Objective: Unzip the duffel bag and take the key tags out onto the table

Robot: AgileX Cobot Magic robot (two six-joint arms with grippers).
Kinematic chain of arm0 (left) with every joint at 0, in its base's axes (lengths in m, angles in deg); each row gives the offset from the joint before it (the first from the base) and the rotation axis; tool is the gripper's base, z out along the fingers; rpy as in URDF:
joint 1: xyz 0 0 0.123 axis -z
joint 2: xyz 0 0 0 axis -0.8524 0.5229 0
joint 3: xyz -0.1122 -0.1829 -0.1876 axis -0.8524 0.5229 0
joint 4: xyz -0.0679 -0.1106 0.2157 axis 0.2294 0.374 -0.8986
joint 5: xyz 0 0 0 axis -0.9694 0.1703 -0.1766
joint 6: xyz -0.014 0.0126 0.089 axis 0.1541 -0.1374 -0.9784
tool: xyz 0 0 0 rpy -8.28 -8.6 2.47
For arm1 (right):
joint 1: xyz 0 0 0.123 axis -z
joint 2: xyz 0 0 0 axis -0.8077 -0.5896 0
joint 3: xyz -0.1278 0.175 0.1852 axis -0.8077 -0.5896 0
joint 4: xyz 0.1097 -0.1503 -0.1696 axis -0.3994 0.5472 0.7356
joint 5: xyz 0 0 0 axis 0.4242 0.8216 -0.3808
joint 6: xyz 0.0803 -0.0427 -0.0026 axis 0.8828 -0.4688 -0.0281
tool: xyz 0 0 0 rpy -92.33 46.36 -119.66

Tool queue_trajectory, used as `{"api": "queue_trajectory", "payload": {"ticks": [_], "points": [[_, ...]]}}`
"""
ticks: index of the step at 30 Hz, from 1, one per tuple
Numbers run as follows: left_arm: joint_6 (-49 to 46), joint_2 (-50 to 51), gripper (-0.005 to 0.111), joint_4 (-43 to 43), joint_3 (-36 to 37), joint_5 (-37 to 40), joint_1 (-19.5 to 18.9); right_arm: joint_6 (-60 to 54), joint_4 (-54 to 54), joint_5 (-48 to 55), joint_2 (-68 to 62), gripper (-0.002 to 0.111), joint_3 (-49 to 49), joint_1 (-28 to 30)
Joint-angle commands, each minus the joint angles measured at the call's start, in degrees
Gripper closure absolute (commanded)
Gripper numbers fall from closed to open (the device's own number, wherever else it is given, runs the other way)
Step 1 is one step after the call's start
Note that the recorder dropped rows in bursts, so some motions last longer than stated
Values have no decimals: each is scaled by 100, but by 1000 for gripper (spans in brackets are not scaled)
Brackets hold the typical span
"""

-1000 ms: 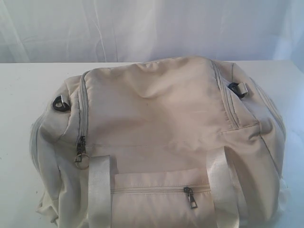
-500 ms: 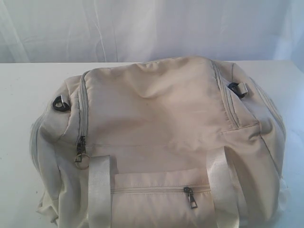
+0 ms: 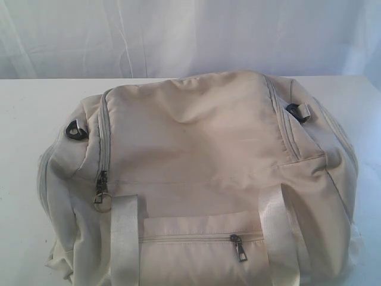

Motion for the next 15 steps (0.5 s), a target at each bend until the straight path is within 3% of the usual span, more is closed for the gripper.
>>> {"api": "queue_trajectory", "payload": {"ticks": [1, 5, 7, 9, 10, 13, 14, 15], "points": [[31, -22, 107, 66, 31, -21, -18, -61, 21, -933, 36, 108, 12, -12], [31, -22, 107, 66, 31, -21, -18, -231, 21, -2193, 36, 108, 12, -12], [31, -22, 107, 66, 31, -121, -18, 267, 21, -2818, 36, 108, 12, -12], [156, -22, 107, 244, 31, -767, -18, 1258, 21, -3234, 36, 108, 12, -12], [377, -22, 107, 575, 31, -1445, -18, 1738, 21, -3484, 36, 108, 12, -12], [559, -22, 107, 657, 31, -2615, -18, 1949, -10, -3167, 36, 108, 12, -12], [891, -22, 107, 657, 31, -2852, -18, 2131, -90, -3003, 36, 108, 12, -12], [1881, -22, 107, 657, 31, -3024, -18, 2460, -218, -2769, 36, 108, 12, -12]]}}
